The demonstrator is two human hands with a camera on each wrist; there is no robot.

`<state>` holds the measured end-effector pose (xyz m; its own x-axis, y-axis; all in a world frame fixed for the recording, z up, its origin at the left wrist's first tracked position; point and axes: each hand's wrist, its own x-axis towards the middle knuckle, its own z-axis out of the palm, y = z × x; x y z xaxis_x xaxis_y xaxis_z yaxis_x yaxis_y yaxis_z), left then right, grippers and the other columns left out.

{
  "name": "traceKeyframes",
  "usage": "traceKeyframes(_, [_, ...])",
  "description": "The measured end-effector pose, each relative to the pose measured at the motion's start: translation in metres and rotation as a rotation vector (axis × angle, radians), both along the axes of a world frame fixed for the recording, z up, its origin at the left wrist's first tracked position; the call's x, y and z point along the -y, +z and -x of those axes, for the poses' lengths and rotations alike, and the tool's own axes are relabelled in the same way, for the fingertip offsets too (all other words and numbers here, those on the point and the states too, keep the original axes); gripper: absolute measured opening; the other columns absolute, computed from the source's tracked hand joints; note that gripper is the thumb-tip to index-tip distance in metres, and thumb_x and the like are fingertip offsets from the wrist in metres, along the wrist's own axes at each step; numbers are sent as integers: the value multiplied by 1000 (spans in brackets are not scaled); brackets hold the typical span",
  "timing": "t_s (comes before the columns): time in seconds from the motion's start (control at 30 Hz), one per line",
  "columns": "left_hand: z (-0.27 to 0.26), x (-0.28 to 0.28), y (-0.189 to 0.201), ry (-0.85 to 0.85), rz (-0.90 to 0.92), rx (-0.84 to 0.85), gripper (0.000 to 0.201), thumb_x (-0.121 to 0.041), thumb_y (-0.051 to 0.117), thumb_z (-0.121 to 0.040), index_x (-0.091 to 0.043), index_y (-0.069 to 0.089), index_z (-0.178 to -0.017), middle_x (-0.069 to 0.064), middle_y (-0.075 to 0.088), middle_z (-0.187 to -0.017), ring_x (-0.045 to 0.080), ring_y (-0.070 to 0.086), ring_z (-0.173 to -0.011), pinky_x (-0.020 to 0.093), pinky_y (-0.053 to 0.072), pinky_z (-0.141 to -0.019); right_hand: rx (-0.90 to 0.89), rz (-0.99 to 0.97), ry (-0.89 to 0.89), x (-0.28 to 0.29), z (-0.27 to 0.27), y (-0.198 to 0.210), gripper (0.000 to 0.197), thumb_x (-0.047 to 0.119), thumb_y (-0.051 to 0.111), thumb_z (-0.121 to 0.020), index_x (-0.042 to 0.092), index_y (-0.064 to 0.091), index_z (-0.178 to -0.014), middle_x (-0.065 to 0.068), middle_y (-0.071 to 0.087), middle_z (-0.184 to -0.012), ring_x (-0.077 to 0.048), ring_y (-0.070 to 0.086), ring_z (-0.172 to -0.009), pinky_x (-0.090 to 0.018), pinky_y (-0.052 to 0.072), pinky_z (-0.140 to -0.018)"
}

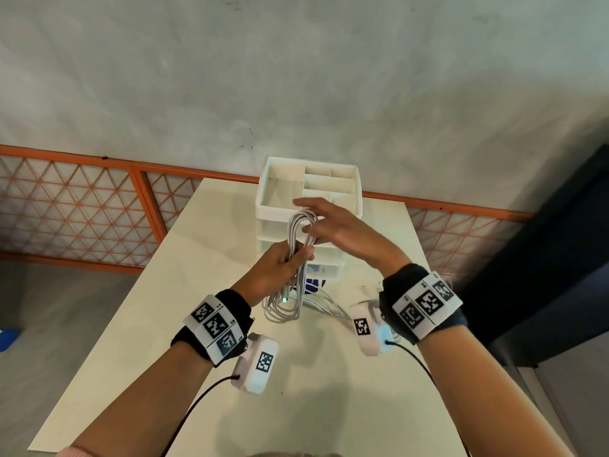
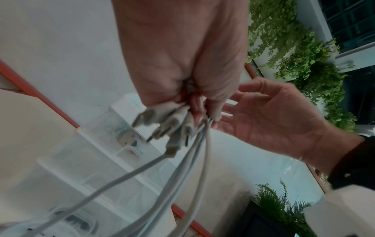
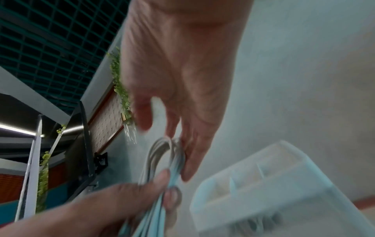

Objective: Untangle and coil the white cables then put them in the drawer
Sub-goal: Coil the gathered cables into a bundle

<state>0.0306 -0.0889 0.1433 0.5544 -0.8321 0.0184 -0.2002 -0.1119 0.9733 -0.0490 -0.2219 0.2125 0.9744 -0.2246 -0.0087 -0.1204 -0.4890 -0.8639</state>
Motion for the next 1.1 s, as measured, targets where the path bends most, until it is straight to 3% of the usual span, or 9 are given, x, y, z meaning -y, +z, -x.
traceKeyframes(0.07, [1, 0, 2, -38, -13, 4, 26, -31, 48, -97, -14, 58, -80, 0, 39, -53, 7, 41, -43, 15, 38, -47, -1, 268, 60, 6, 1, 3, 41, 14, 59, -91, 22, 55, -131, 6, 60, -114, -13, 62, -96, -17, 49, -85])
traceKeyframes(0.2, [4, -3, 1, -115, -31, 11, 26, -32, 48, -97, -14, 59, -81, 0, 38, -55, 10, 38, -48, 17, 36, -48, 20, 286, 55, 12, 1, 11, 29, 15, 65, -88, 11, 68, -116, -11, 73, -95, -25, 70, -88, -30, 58, -77])
traceKeyframes(0.4, [8, -5, 7, -185, -33, 67, 29, -26, 42, -100, -2, 57, -88, -3, 49, -59, 1, 42, -42, 12, 34, -47, -29, 420, 125, 13, -2, 8, 25, 18, 52, -97, 16, 69, -116, -7, 72, -86, -27, 65, -82, -32, 53, -75])
traceKeyframes(0.47, [9, -7, 10, -222, -36, 49, 26, -21, 40, -101, -4, 52, -85, 1, 61, -69, -2, 49, -41, 9, 34, -46, -31, 437, 138, 14, -2, 7, 26, 19, 51, -97, 19, 67, -118, -6, 72, -87, -23, 64, -80, -30, 50, -73])
traceKeyframes(0.57, [9, -9, 12, -211, -42, 40, 28, -23, 40, -101, -3, 52, -85, -5, 59, -65, -2, 50, -43, 9, 35, -48, 14, 437, 163, 13, 0, 7, 31, 22, 51, -97, 32, 57, -126, -5, 71, -91, -16, 65, -83, -23, 50, -76])
traceKeyframes(0.7, [9, -10, 13, -198, -32, 39, 34, -32, 47, -97, -6, 58, -79, 3, 53, -65, 11, 40, -50, 17, 34, -50, 62, 474, 143, 13, -2, 8, 28, 19, 52, -97, 20, 66, -120, 2, 70, -94, -4, 63, -79, -5, 44, -71])
traceKeyframes(0.83, [15, -9, 19, -164, 5, 9, 24, -17, 54, -95, 1, 57, -79, -12, 55, -51, -1, 47, -40, 6, 35, -47, 75, 477, 87, 14, -2, 5, 26, 17, 52, -96, 13, 67, -118, -10, 73, -96, -23, 69, -81, -9, 47, -69])
traceKeyframes(0.97, [18, -7, 23, -114, 44, 2, 23, -14, 56, -94, 3, 59, -80, -1, 57, -59, -2, 51, -40, 5, 37, -47, 118, 508, 36, 12, -1, 4, 27, 15, 53, -96, 11, 67, -118, -10, 73, -104, -13, 65, -80, 0, 42, -68])
traceKeyframes(1.1, [12, -6, 18, -135, -6, 60, 35, -29, 56, -94, -9, 53, -65, 7, 43, -60, 4, 35, -43, 10, 32, -48, 187, 561, 127, 10, 2, 5, 34, 18, 52, -97, 24, 58, -129, -5, 66, -102, -13, 65, -78, -11, 46, -75])
